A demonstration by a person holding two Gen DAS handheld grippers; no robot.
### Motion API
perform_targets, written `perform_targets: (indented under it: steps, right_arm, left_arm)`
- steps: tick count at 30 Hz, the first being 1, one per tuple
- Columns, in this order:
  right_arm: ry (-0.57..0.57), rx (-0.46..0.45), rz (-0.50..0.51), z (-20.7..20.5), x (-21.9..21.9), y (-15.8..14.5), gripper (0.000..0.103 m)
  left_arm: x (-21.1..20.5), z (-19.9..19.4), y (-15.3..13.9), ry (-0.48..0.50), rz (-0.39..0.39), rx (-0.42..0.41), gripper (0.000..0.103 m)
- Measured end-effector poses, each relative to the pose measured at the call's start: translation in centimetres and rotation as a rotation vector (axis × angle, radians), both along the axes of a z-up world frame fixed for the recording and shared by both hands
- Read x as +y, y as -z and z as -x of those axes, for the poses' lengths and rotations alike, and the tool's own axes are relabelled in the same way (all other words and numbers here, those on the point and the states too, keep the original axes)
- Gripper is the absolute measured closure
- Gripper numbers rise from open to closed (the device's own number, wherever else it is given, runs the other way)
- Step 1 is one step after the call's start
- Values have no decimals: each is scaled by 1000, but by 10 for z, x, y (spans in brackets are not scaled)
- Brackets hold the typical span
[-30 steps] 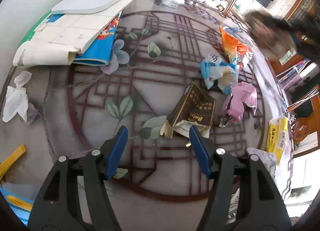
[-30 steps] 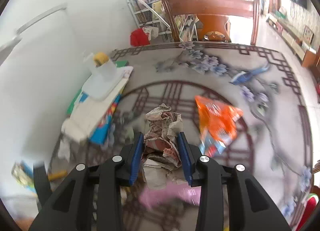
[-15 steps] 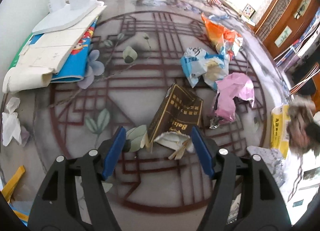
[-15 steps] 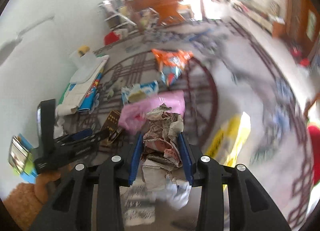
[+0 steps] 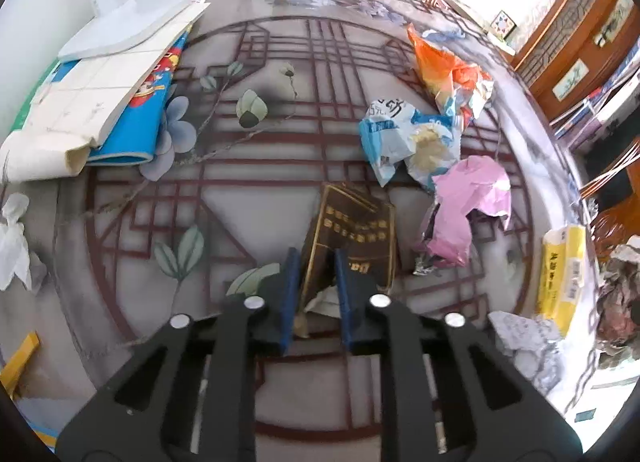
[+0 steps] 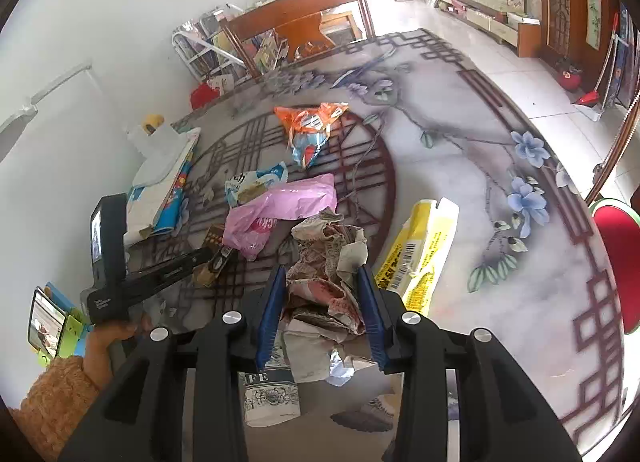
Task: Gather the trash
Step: 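Lift the box and crumpled paper and carry both to the red bin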
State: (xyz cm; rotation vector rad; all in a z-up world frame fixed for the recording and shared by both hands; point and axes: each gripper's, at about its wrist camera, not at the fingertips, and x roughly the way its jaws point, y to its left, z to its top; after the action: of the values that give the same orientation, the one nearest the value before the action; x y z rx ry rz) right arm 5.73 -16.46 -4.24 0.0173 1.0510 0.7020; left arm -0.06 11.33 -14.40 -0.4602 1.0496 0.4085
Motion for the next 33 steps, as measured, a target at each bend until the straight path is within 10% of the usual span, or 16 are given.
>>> perform_targets:
  steps: [13,33]
  right_arm:
    - [84,2,-42,-10,-34,-5,67]
    - [303,-21,-45,-43,-136,-16,67]
  left_arm:
    - [-24,23,-62,-26,21,-175,90]
    - [-149,-44,-119,256,105,-322,90]
